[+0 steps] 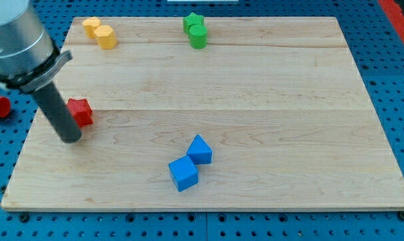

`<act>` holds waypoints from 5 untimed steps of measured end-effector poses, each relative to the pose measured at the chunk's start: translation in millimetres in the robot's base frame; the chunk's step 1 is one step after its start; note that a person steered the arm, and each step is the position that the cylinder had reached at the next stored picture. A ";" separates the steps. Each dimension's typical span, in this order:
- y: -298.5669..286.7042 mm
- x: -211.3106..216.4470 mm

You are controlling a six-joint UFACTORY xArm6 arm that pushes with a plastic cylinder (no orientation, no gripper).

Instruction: Push the red star towards the yellow hexagon

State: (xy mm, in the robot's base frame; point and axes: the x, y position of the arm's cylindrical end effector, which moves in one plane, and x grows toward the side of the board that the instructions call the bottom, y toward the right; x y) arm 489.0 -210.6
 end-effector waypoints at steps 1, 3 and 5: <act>5.5 -51.0; 6.4 -125.7; -9.9 -138.8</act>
State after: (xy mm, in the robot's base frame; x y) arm 350.2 -220.5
